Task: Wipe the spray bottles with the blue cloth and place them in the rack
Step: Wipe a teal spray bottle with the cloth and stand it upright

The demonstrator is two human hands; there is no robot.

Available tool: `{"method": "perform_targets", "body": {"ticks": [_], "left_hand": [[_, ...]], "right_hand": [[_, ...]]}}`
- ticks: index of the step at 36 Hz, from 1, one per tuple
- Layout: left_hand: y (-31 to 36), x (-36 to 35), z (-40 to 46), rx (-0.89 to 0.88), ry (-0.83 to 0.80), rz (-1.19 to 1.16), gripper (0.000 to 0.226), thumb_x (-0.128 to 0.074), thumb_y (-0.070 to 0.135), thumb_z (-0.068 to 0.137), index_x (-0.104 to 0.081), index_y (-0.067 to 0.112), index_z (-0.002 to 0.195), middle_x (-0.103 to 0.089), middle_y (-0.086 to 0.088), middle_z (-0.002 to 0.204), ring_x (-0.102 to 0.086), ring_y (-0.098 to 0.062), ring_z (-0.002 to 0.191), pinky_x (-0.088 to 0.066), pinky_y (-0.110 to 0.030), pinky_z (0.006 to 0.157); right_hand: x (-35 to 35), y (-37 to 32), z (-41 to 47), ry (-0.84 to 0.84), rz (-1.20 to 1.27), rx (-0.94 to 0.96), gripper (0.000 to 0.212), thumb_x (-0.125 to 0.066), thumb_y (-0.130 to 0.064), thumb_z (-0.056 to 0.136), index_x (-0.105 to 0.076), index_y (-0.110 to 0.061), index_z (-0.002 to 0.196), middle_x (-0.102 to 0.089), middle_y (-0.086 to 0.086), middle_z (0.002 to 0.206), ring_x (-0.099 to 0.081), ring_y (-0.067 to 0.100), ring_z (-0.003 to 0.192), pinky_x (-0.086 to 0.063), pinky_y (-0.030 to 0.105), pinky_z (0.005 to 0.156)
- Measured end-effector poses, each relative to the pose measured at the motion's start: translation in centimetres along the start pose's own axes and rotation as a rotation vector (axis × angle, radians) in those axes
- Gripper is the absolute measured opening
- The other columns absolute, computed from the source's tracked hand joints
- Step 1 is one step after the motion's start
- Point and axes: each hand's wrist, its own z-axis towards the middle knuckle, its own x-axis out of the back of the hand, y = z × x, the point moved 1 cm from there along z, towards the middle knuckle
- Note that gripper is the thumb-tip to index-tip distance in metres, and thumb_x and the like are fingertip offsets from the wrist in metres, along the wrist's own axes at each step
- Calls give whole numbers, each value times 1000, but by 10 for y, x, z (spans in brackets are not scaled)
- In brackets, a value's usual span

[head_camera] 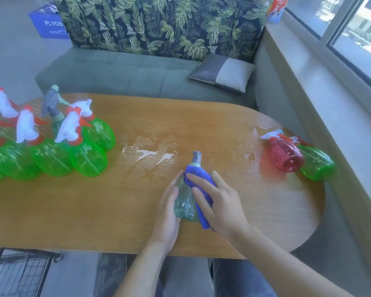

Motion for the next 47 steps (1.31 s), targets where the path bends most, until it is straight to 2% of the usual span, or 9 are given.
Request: {"method": "perform_targets", "body": {"ticks": [8, 11, 16, 22, 31, 35, 38, 43, 47], "left_hand": [[1, 0, 1, -24, 8, 56, 42, -49, 33, 108, -64, 29, 148, -63, 9, 154, -59, -15, 143, -50, -36, 113], [2, 0, -1, -6, -6, 20, 39, -45, 25, 115, -61, 29, 150, -66, 8, 149, -65, -17, 136, -57, -29, 99], [0, -2, -1, 10, 29, 47, 42, -50, 38, 108, -66, 37, 147, -60, 8, 157, -51, -17, 150, -38, -53, 126], [-2, 1, 1, 48, -5, 30, 39, -41, 32, 116, -63, 41, 148, -61, 9, 155, -54, -17, 148, -42, -54, 123], [-2, 3, 2, 7, 20, 66, 36, -49, 37, 113, -68, 40, 144, -60, 9, 156, -57, -19, 146, -42, -53, 122], [1, 1, 2, -17, -9, 66, 38, -46, 28, 115, -62, 29, 149, -66, 13, 150, -63, -16, 138, -55, -31, 104], [1, 2, 1, -13, -15, 67, 40, -46, 28, 114, -60, 27, 151, -66, 8, 150, -65, -20, 137, -56, -35, 104], [-1, -1, -1, 19, 24, 62, 39, -49, 37, 113, -64, 33, 149, -62, 3, 155, -54, -20, 148, -40, -52, 123], [3, -3, 0, 39, 0, 10, 42, -36, 22, 117, -60, 25, 151, -66, 6, 150, -60, -17, 142, -48, -44, 113]], "right_hand": [[10, 7, -26, -92, -183, 523, 33, -58, -39, 106, -68, -32, 136, -46, -5, 98, -49, 14, 79, -28, 18, 61], [14, 9, -30, -141, -195, 640, 33, -62, -39, 104, -68, -33, 136, -52, -3, 97, -53, 16, 78, -40, 24, 54], [19, 13, -3, 32, 74, 153, 36, -49, -47, 107, -65, -36, 138, -40, -11, 94, -45, 7, 75, -46, 23, 66], [0, 10, 6, -17, 280, -200, 32, -51, -44, 107, -66, -45, 135, -51, -12, 92, -60, 13, 80, -53, 30, 75], [8, 6, -24, -91, 6, 272, 34, -57, -36, 106, -64, -33, 139, -32, -14, 94, -33, 0, 77, -40, 19, 61], [17, 7, -28, -160, -129, 495, 34, -58, -35, 106, -64, -34, 140, -45, -6, 97, -47, 13, 78, -46, 29, 51], [20, 6, -25, -194, -169, 593, 33, -60, -35, 106, -66, -33, 138, -49, -4, 94, -48, 14, 77, -45, 28, 51], [20, 7, -1, -34, 33, 245, 37, -49, -43, 108, -65, -33, 140, -35, -15, 93, -35, 1, 72, -37, 18, 63], [8, 7, 17, -20, 137, -82, 39, -47, -51, 106, -62, -41, 140, -47, -13, 90, -57, 10, 74, -52, 29, 68]]}}
